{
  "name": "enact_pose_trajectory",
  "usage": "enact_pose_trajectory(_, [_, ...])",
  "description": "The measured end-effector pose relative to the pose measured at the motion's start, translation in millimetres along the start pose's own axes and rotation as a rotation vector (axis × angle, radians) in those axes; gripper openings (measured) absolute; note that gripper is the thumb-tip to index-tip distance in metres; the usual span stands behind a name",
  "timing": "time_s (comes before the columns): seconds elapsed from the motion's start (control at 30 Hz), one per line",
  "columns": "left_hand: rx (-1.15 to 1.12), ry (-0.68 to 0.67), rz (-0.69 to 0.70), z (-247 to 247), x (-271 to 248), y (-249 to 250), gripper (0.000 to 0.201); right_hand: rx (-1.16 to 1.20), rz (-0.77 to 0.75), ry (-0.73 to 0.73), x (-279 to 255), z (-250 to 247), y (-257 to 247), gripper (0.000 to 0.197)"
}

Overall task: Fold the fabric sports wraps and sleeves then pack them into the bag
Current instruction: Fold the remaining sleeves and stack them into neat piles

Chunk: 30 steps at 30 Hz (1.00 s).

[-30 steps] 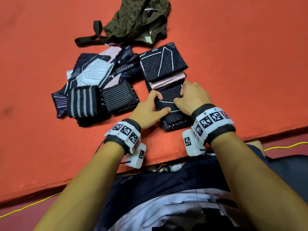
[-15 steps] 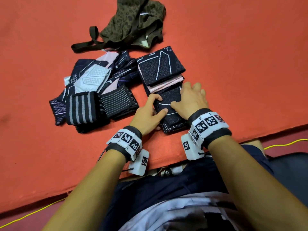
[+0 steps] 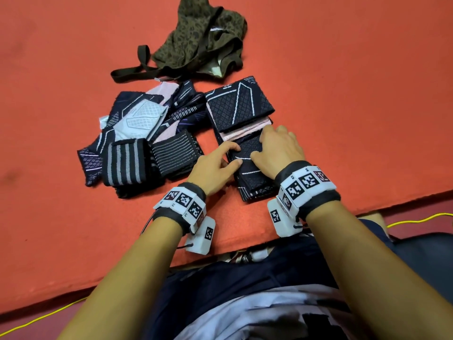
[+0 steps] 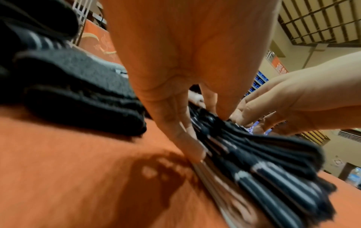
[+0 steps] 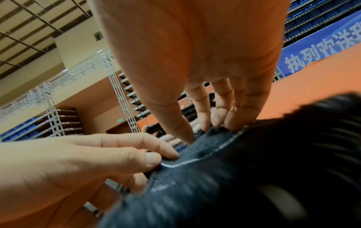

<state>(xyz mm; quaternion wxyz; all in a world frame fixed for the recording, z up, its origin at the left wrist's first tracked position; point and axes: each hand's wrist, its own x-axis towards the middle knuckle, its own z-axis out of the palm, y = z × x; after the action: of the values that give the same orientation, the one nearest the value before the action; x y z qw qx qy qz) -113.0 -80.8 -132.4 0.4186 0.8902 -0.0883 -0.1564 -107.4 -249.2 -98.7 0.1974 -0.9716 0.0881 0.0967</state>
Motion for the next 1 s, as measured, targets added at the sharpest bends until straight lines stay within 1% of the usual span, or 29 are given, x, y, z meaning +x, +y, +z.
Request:
enact_pose_trajectory(0.1, [0.111,0.048,0.032,-24.3,1.8,7.1,0.017,0.008,-0.097,0.038,2.4,-17.4,-15.8,0.032])
enact_pose_trajectory(0.2, [0.081,0.099,0.037,-57.1,3.8,18.3,0.015,0.010,-0.192,0.063,8.7,-35.5,-46.4,0.020])
enact_pose_trajectory(0.27, [0.082,0.141,0.023,-79.8,6.8,22.0,0.014,-0.002,-0.247,0.050,14.8,-43.6,-70.5,0.019])
enact_pose_trajectory(0.33, [0.170,0.192,-0.002,-102.7,11.3,21.5,0.013,-0.020,-0.296,0.037,21.5,-49.1,-93.0,0.020])
enact_pose_trajectory(0.43, [0.258,0.218,-0.054,-133.8,17.4,16.6,0.011,-0.071,-0.376,0.002,35.2,-51.8,-123.7,0.023])
enact_pose_trajectory(0.5, [0.307,0.236,-0.102,-151.2,21.3,10.8,0.009,-0.119,-0.432,-0.034,46.5,-47.5,-144.7,0.024])
enact_pose_trajectory(0.6, [0.359,0.244,-0.173,-172.5,28.4,-4.2,0.023,-0.211,-0.501,-0.092,63.4,-30.3,-173.3,0.031])
enact_pose_trajectory(0.67, [0.397,0.238,-0.238,-184.6,33.2,-19.4,0.023,-0.254,-0.527,-0.124,73.4,-15.4,-188.7,0.037])
enact_pose_trajectory(0.77, [0.445,0.237,-0.323,-200.0,37.2,-47.9,0.023,-0.286,-0.557,-0.155,85.7,3.7,-205.3,0.033])
enact_pose_trajectory(0.83, [0.463,0.234,-0.353,-209.7,38.3,-66.2,0.023,-0.304,-0.557,-0.183,93.8,13.2,-212.6,0.030])
enact_pose_trajectory(0.9, [0.460,0.205,-0.380,-217.1,38.2,-81.5,0.027,-0.306,-0.553,-0.194,102.3,22.4,-216.3,0.030])
enact_pose_trajectory(1.0, [0.429,0.122,-0.415,-220.3,36.2,-99.1,0.034,-0.305,-0.530,-0.230,111.9,36.8,-218.7,0.037])
